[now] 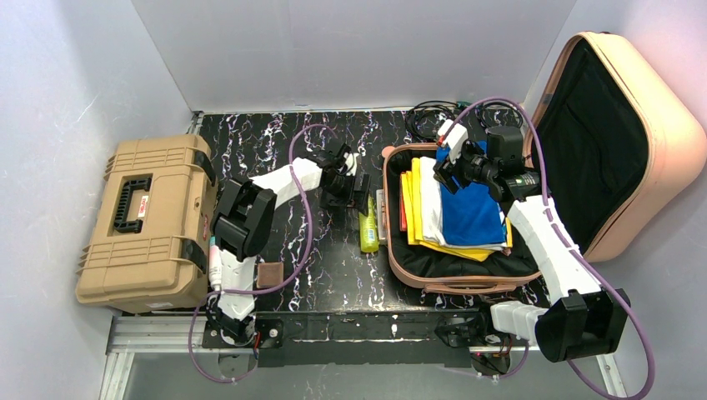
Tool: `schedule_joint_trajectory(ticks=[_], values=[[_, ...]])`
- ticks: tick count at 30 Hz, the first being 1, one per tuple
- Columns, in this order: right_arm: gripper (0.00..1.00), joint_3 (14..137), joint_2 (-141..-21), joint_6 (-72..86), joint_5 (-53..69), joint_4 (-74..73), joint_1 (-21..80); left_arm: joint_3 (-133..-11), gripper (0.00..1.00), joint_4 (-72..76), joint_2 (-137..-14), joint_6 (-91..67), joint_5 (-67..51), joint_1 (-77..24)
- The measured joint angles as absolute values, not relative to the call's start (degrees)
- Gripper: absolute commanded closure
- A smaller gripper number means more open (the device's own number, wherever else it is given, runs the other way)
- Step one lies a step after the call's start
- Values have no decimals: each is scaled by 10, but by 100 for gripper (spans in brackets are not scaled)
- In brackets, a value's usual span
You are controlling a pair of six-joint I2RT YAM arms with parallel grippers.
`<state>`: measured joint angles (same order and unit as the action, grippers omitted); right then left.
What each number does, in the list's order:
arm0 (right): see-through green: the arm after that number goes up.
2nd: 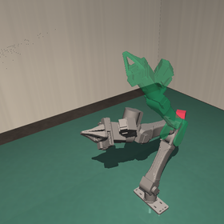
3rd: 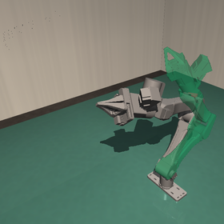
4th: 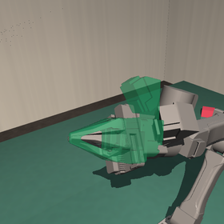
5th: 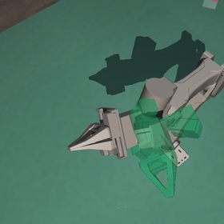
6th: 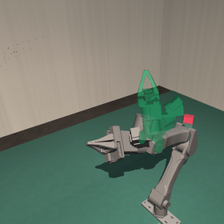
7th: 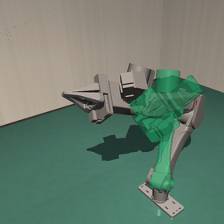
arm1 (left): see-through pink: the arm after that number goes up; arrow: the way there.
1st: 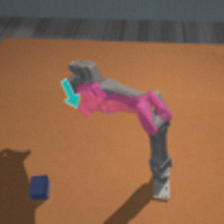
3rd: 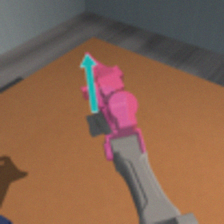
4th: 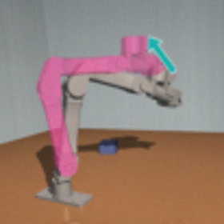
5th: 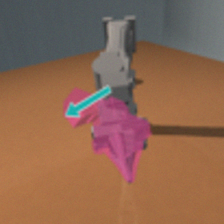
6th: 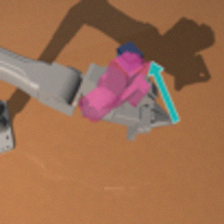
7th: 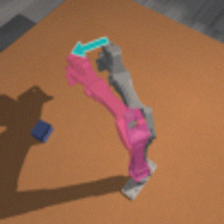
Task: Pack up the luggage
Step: Pick up the personal item from the center of the board.
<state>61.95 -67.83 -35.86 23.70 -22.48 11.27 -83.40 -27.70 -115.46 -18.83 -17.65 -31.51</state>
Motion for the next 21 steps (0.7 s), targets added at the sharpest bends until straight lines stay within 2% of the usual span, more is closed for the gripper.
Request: schedule_joint_trajectory(ticks=[12, 14, 17, 21], values=[[30, 606, -664, -377, 222, -223, 113, -878, 2, -309, -1181, -216, -75, -368], [30, 604, -662, -378, 219, -224, 113, -881, 6, -313, -1183, -213, -58, -374], [30, 601, -660, -380, 215, -224, 113, -882, 22, -318, -1184, -207, -46, -376], [30, 601, -660, -383, 211, -224, 113, -882, 52, -331, -1185, -201, -36, -362]])
